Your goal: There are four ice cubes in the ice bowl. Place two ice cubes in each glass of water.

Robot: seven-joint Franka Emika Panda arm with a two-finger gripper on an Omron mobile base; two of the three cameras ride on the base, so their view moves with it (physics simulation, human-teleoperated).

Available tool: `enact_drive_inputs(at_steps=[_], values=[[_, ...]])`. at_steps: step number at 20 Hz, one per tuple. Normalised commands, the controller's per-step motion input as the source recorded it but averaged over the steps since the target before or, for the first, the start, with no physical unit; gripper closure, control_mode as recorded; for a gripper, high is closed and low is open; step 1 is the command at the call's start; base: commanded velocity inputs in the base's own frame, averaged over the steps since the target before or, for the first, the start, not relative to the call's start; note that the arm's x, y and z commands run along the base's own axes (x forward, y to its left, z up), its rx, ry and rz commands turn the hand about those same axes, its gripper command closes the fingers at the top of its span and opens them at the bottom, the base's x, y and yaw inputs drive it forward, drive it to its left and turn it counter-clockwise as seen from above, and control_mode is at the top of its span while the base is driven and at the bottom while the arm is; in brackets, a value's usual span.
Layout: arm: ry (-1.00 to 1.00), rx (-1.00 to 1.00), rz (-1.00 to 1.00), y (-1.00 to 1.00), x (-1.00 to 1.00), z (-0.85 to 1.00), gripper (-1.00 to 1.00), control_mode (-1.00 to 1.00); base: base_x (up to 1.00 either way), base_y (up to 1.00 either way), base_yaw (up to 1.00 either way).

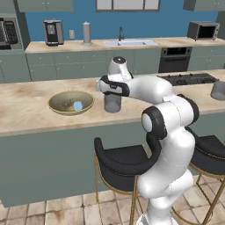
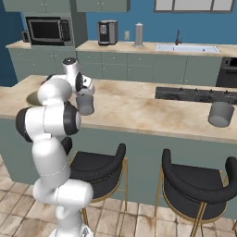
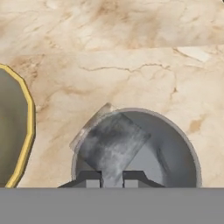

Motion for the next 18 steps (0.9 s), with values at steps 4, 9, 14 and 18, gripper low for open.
enact_drive_inputs(at_steps=[4, 9, 14, 18], values=[[-0.07, 0.00, 0.00, -0.02, -0.37, 0.00, 1.00, -1.00, 0.00, 0.00, 0.00], [-0.04, 0.00, 0.00, -0.08, 0.00, 0.00, 1.00, -1.00, 0.00, 0.00, 0.00], [-0.02, 0.00, 0.00, -0.17, 0.18, 0.00, 1.00, -1.00, 0.00, 0.00, 0.00], [0.00, 0.00, 0.00, 0.00, -0.06, 0.00, 1.00, -1.00, 0.00, 0.00, 0.00]])
